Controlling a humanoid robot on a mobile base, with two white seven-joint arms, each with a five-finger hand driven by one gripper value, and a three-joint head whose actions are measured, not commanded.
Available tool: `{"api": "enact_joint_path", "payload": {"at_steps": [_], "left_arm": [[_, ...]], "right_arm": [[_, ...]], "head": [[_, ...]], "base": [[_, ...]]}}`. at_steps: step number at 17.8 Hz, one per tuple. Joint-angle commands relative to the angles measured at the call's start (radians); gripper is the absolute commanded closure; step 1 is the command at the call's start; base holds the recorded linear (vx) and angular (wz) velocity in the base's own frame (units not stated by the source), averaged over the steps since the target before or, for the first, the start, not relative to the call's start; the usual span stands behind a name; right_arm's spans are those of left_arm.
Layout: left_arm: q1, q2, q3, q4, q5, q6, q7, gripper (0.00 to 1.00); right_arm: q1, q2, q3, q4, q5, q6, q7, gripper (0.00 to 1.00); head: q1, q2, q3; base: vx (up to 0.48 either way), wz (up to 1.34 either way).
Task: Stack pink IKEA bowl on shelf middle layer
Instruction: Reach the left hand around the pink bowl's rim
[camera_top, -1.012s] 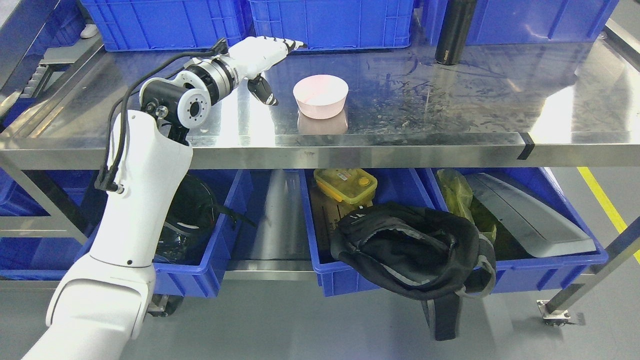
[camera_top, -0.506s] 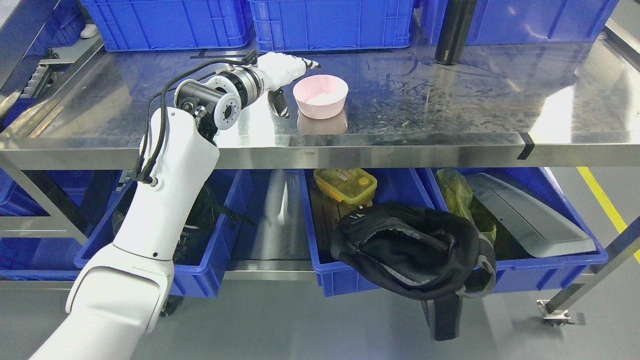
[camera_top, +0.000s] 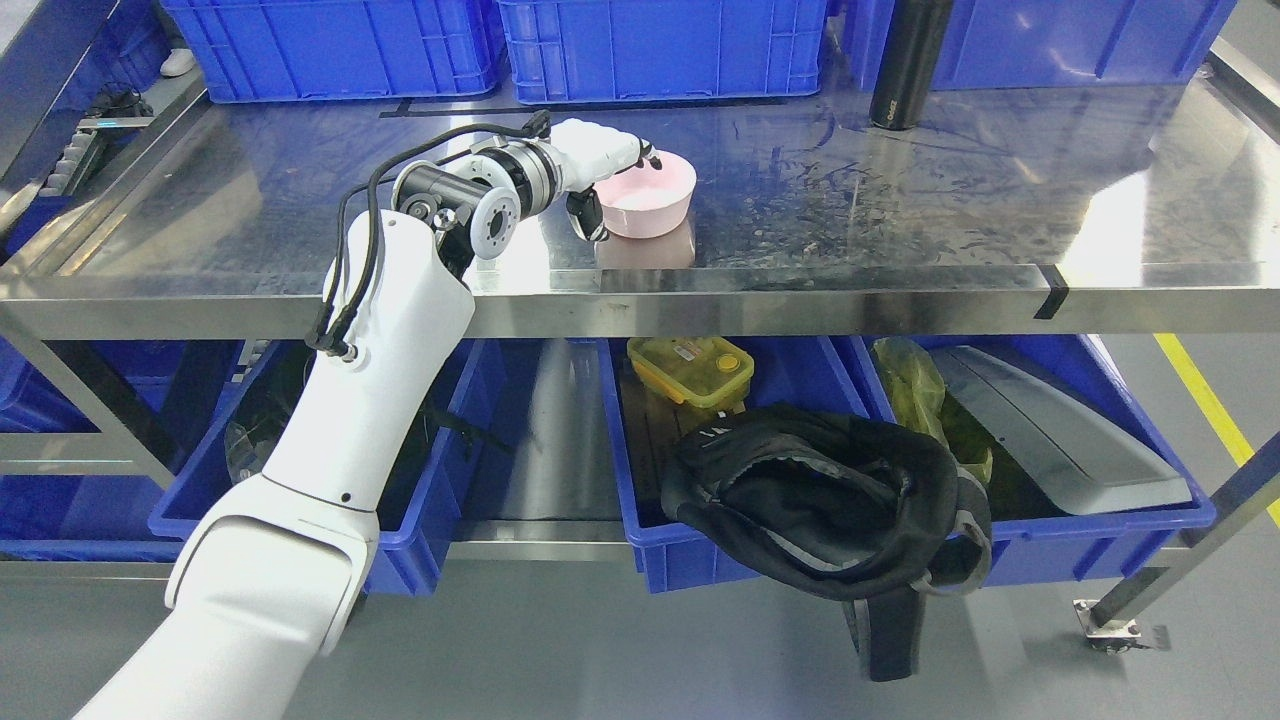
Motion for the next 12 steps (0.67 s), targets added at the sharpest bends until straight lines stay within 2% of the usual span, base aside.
{"api": "enact_joint_path", "payload": {"at_steps": [1,4,12], "left_arm": [[-0.046,-0.054,-0.013,0.107,-0.018,0.006,-0.001,0.27],[-0.047,-0.057,-0.013,0.109,-0.018,0.042,-0.025,0.31],[-0.049,-0.096,-0.017,0.145,-0.018,0.045,-0.028,0.43]], "right_arm": [[0.023,-0.017,-0.001,-0.017,0.0,0.0,0.0,0.0],[0.023,-0.017,0.0,-0.017,0.0,0.0,0.0,0.0],[0.023,-0.017,0.0,-0.017,0.0,0.0,0.0,0.0]], "head": [[0.0,0.0,0.0],[0.0,0.0,0.0],[0.0,0.0,0.0]], "base": [[0.0,0.0],[0.0,0.0],[0.0,0.0]]}}
